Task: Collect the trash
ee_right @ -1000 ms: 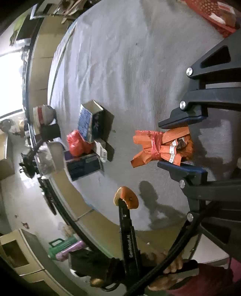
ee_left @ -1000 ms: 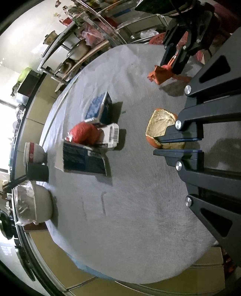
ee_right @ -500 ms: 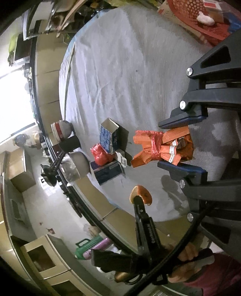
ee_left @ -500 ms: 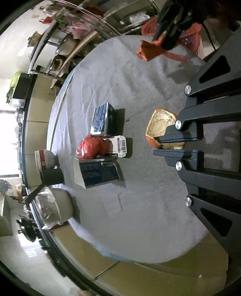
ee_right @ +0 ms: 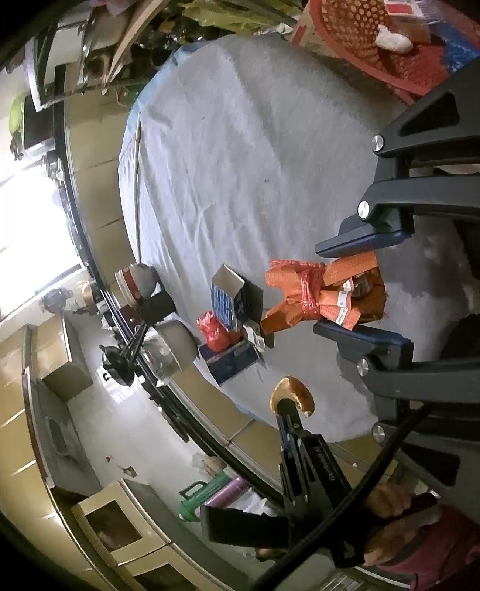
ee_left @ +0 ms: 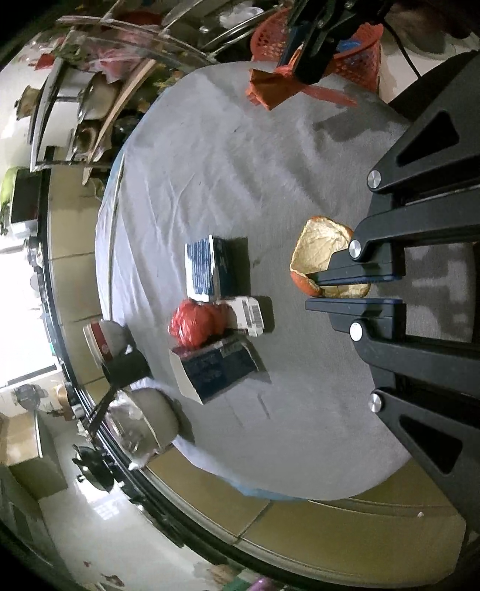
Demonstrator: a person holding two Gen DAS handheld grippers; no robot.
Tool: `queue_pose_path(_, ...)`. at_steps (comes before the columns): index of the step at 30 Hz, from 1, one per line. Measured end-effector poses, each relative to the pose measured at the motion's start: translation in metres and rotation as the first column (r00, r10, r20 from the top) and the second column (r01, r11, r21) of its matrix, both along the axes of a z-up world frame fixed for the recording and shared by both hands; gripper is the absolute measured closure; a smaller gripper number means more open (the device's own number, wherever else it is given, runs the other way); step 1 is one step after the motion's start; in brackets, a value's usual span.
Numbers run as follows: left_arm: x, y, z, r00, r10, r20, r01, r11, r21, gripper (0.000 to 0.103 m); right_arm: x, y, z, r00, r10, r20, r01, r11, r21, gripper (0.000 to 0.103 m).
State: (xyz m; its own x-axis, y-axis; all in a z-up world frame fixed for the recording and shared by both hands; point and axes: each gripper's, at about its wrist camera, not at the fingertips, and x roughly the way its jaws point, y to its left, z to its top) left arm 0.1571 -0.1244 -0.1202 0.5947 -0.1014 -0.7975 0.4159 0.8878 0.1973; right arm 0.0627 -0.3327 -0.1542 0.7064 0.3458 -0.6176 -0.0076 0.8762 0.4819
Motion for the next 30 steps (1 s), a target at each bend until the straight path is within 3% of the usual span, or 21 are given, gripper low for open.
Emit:
queue_pose_path(11, -0.015, -0.038, 0.0, 0.997, -0.073, 0.019, 0.072, 0.996, 0.056, 0.097, -0.012, -0.025, -0.003, 0.999, -0.053, 0.011, 0.053, 0.998, 0.045, 0.065)
queue_pose_path(30, -0.034, -0.092, 0.007, 0.98, -0.198, 0.031, 0.194, 0.977, 0.09, 0.097, -0.033, -0.057, -0.002, 0.99, -0.136, 0.022, 0.134, 0.988, 0.073, 0.065)
